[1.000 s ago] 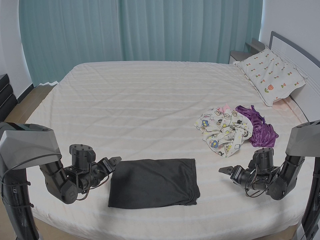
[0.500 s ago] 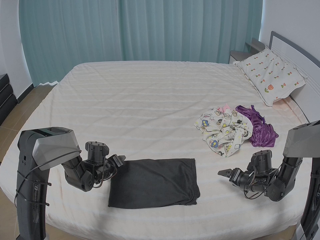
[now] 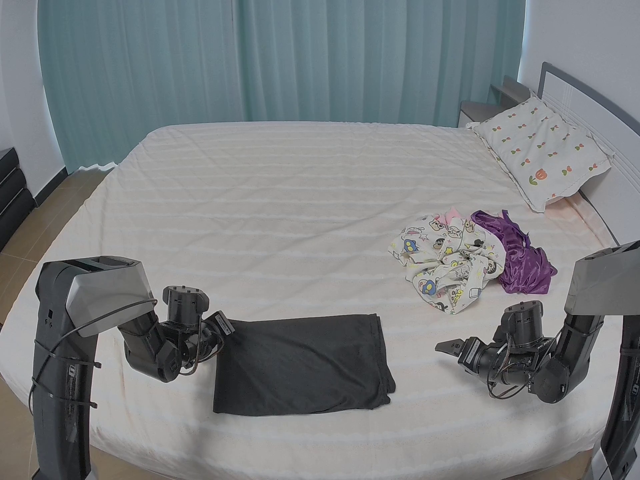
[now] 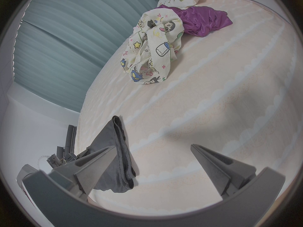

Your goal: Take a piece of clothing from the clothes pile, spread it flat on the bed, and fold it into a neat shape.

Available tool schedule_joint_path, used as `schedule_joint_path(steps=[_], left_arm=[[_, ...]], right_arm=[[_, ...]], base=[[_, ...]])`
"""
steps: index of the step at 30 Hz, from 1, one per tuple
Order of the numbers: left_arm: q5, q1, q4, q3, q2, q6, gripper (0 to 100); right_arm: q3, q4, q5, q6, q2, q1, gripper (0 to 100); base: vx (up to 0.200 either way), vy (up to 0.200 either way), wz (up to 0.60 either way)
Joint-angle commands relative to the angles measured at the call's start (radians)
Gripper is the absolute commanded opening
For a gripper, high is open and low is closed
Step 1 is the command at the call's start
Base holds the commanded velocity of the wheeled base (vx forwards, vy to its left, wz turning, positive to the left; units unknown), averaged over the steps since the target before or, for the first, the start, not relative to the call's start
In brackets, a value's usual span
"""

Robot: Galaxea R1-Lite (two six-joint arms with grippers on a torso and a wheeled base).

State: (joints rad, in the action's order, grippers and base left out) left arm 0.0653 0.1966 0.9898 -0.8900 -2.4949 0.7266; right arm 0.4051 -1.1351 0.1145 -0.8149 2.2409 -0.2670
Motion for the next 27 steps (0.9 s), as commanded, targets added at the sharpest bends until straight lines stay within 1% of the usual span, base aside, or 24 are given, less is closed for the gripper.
schedule_joint_path(steps=[1, 9, 10, 14, 17, 20, 21, 23, 27], left_arm=[[0.002, -0.016, 0.0, 0.0, 0.01, 0.001, 0], [0.001, -0.016, -0.003, 0.002, 0.008, 0.001, 0], [0.001, -0.016, -0.008, 0.002, 0.007, 0.001, 100], [0.001, -0.017, -0.013, 0.003, 0.008, 0.001, 100], [-0.005, -0.019, -0.007, 0.056, 0.054, 0.011, 100], [-0.042, -0.013, 0.012, 0.154, 0.122, 0.011, 100], [-0.042, -0.013, 0.012, 0.154, 0.122, 0.011, 100], [-0.084, -0.003, 0.087, 0.266, 0.177, 0.011, 100], [-0.122, 0.032, 0.23, 0.436, 0.197, -0.007, 100]], right_arm=[[0.0, 0.0, 0.001, 0.0, 0.002, -0.001, 100], [-0.006, -0.02, -0.001, 0.0, 0.006, -0.009, 100], [-0.006, -0.02, -0.001, 0.0, 0.009, -0.011, 100], [-0.006, -0.02, -0.002, 0.002, 0.017, -0.014, 100], [-0.008, -0.02, -0.002, 0.002, 0.016, -0.02, 100], [-0.006, -0.02, -0.002, 0.002, 0.016, -0.02, 100], [-0.006, -0.02, -0.002, 0.002, 0.016, -0.02, 100], [-0.008, -0.02, -0.002, 0.002, 0.014, -0.02, 100], [-0.008, -0.02, -0.002, 0.002, 0.013, -0.021, 100]], base=[[0.0, 0.0, 0.0], [0.0, 0.0, 0.0], [0.0, 0.0, 0.0], [0.0, 0.0, 0.0], [0.0, 0.0, 0.0], [0.0, 0.0, 0.0], [0.0, 0.0, 0.0], [0.0, 0.0, 0.0], [0.0, 0.0, 0.0]])
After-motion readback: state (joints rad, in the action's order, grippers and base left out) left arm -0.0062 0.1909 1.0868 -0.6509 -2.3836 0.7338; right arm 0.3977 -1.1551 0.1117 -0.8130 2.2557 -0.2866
